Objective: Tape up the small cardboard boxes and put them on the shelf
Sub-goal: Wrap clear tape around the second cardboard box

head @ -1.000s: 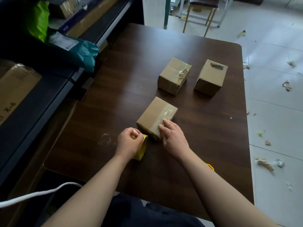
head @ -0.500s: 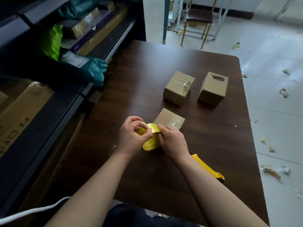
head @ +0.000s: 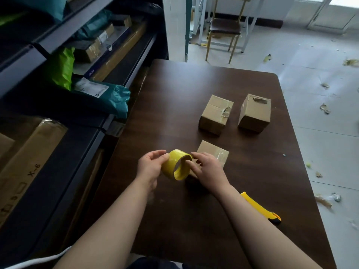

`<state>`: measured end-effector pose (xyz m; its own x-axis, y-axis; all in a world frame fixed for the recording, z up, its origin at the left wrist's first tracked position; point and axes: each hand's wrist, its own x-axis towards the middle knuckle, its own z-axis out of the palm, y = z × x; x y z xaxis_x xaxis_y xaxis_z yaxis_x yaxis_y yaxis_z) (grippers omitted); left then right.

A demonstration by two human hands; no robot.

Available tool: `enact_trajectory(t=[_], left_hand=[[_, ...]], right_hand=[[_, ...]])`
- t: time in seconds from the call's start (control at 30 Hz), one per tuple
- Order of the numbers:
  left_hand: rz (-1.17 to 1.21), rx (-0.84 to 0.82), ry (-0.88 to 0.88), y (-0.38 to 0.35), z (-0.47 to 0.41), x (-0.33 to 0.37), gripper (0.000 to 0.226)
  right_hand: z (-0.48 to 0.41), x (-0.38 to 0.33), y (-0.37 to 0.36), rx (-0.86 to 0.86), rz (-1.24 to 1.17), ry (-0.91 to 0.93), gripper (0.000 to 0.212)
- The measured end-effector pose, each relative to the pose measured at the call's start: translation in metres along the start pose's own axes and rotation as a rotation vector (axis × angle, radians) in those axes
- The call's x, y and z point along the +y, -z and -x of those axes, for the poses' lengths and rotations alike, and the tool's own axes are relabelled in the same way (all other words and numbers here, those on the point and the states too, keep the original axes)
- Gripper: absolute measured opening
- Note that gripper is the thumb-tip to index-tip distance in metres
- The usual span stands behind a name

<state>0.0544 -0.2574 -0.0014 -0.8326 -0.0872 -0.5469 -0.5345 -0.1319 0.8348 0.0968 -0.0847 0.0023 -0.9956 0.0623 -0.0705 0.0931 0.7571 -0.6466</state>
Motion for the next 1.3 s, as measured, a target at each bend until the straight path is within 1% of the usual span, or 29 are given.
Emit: enact_trajectory(t=[0.07,0.13,0.2,0.27,0.3,0.33,0.4,0.47,0.5,0.53,0.57,0.6,0.63,0.67,0.73,0.8,0.87,0.9,0.93,1.0,1.03,1.07,1.1,1.13,1.17,1.23,1.3], left_hand=[[0.083,0.043,0.118,0.009,-0.019,-0.006,0.011],[0.109,0.106,0.206,0.018,-0.038,-0.015,0.011],[0.095,0.168,0.252,0.022,-0.054,-0.026,0.008],[-0.025,0.275,0.226,0.022,-0.063,-0.034,0.006],[-0.12,0.334,0.184,0.021,-0.066,-0.035,0.009],[-0.234,0.386,0.134,0.02,-0.067,-0.033,0.016],[-0.491,0.437,0.024,0.016,-0.066,-0.026,0.031],[-0.799,0.389,-0.177,0.01,-0.066,-0.023,0.037],[-0.911,0.309,-0.301,0.004,-0.064,-0.025,0.037],[-0.954,0.187,-0.4,-0.004,-0.06,-0.027,0.036],[-0.94,0.037,-0.431,-0.015,-0.054,-0.03,0.034],[-0.912,-0.111,-0.417,-0.027,-0.047,-0.033,0.034],[-0.895,-0.229,-0.368,-0.037,-0.042,-0.038,0.034],[-0.897,-0.302,-0.31,-0.046,-0.036,-0.041,0.035],[-0.896,-0.323,-0.192,-0.057,-0.029,-0.047,0.034],[-0.854,-0.344,-0.026,-0.058,-0.02,-0.051,0.022],[-0.79,-0.408,0.19,-0.052,-0.008,-0.053,0.023],[-0.817,-0.397,0.231,-0.048,-0.002,-0.053,0.027],[-0.893,-0.329,0.184,-0.043,0.001,-0.05,0.03],[-1.043,-0.094,0.002,-0.033,-0.005,-0.051,0.036],[-1.025,-0.033,-0.062,-0.029,-0.008,-0.05,0.043],[-0.968,-0.035,-0.1,-0.027,-0.012,-0.049,0.054],[-0.926,-0.082,-0.123,-0.027,-0.015,-0.05,0.063],[-0.914,-0.14,-0.139,-0.029,-0.016,-0.051,0.068],[-0.931,-0.186,-0.142,-0.031,-0.015,-0.053,0.068],[-0.998,-0.236,-0.101,-0.032,-0.013,-0.059,0.065],[-1.035,-0.253,-0.042,-0.03,-0.007,-0.065,0.07]], right_hand=[[0.002,0.006,0.001,0.045,-0.036,-0.095,0.048],[0.008,0.015,0.003,0.087,0.036,-0.186,0.05],[0.014,0.026,0.004,0.076,0.109,-0.293,0.054],[0.018,0.037,0.002,0.037,0.124,-0.398,0.057],[0.02,0.043,0.0,0.02,0.105,-0.448,0.057],[0.022,0.047,0.0,0.011,0.078,-0.49,0.056],[0.024,0.054,-0.001,0.018,0.018,-0.532,0.053],[0.026,0.058,0.0,0.028,-0.056,-0.529,0.05],[0.027,0.059,0.0,0.038,-0.099,-0.527,0.048],[0.027,0.059,0.001,0.053,-0.138,-0.527,0.047],[0.027,0.06,0.001,0.067,-0.178,-0.538,0.046],[0.026,0.061,0.002,0.08,-0.217,-0.551,0.045],[0.025,0.064,0.002,0.087,-0.261,-0.566,0.045],[0.024,0.066,0.003,0.089,-0.304,-0.577,0.045],[0.02,0.072,0.005,0.095,-0.377,-0.59,0.045],[0.014,0.076,0.007,0.074,-0.431,-0.583,0.044],[0.007,0.077,0.009,-0.005,-0.471,-0.549,0.042],[0.004,0.077,0.01,-0.044,-0.477,-0.529,0.043],[0.0,0.078,0.01,-0.065,-0.459,-0.514,0.043],[-0.004,0.081,0.011,-0.036,-0.366,-0.515,0.039],[-0.004,0.083,0.012,0.017,-0.299,-0.545,0.038],[-0.002,0.086,0.012,0.08,-0.237,-0.6,0.038],[0.001,0.088,0.012,0.129,-0.203,-0.67,0.037],[0.005,0.091,0.01,0.148,-0.205,-0.725,0.036],[0.008,0.091,0.007,0.141,-0.243,-0.75,0.034],[0.014,0.092,0.004,0.094,-0.386,-0.712,0.034],[0.016,0.095,0.006,0.075,-0.468,-0.646,0.041]])
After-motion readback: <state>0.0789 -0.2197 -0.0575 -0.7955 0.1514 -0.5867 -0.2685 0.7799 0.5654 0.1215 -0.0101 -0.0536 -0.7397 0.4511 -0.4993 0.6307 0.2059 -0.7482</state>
